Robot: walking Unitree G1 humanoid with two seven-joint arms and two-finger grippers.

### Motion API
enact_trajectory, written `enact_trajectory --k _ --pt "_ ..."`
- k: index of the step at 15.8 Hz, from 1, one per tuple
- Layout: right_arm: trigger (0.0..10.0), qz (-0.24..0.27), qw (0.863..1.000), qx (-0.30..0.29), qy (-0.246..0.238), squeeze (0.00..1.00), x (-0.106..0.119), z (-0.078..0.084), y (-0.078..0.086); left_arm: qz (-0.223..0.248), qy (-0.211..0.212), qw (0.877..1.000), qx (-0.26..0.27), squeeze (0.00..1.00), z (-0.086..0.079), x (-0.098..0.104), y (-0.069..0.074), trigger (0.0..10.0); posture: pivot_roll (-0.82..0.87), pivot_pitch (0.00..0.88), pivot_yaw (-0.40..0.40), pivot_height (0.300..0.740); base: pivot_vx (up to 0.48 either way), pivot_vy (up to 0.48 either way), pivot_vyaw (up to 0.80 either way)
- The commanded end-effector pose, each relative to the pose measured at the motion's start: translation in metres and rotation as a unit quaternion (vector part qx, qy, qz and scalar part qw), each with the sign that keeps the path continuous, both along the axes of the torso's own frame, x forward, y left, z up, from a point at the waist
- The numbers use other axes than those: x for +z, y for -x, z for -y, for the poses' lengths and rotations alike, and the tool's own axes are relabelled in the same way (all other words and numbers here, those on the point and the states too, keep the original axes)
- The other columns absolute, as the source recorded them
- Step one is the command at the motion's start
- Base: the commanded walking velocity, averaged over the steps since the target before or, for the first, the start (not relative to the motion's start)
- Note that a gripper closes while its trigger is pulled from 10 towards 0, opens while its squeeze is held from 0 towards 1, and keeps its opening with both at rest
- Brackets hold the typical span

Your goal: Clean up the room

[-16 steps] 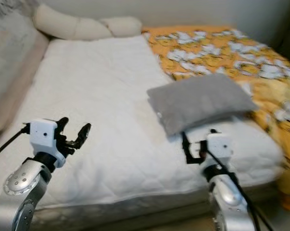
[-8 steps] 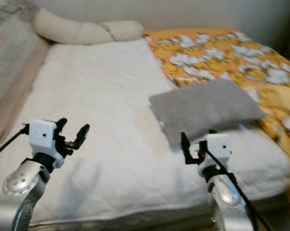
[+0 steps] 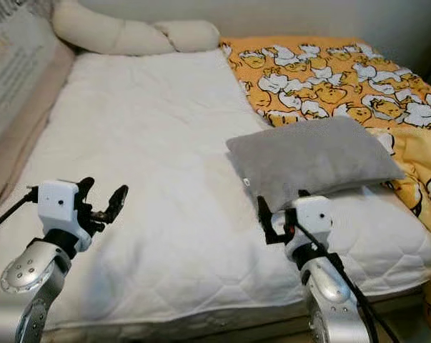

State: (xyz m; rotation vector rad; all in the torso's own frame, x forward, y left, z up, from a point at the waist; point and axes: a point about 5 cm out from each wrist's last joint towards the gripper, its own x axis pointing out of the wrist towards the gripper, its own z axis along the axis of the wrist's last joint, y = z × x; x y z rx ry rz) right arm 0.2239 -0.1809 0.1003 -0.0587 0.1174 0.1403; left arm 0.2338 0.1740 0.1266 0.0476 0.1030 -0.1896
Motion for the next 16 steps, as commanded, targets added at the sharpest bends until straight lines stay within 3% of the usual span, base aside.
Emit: enact_trajectory --k 1,5,13,16 --pt "10.0 0.004 1.000 0.002 0.002 0.00 0.0014 0.0003 -0.0014 -0.001 0.001 1.000 0.002 0.00 0.0000 -0.0013 -0.0002 10.0 0.06 0.000 -0.021 0.740 0.000 -0.480 0.64" --pt "10.0 0.001 1.000 -0.001 0.002 0.00 0.0005 0.0018 -0.0019 -0.001 -0.002 1.000 0.001 0.00 0.0005 -0.0014 -0.0009 10.0 0.06 0.000 -0.021 0.740 0.000 -0.480 0.77" --pt "10.0 -0.008 0.999 -0.018 -0.025 0.00 -0.0030 0.0036 -0.0008 -0.006 0.000 1.000 0.010 0.00 -0.0029 -0.0031 -0.0013 10.0 0.06 0.000 -0.021 0.740 0.000 -0.048 0.00" --pt "10.0 -0.007 0.999 -0.020 -0.029 0.00 -0.0027 0.0046 -0.0013 -0.007 -0.008 1.000 0.006 0.00 -0.0032 -0.0033 -0.0018 10.0 0.06 0.000 -0.021 0.740 0.000 0.000 -0.64"
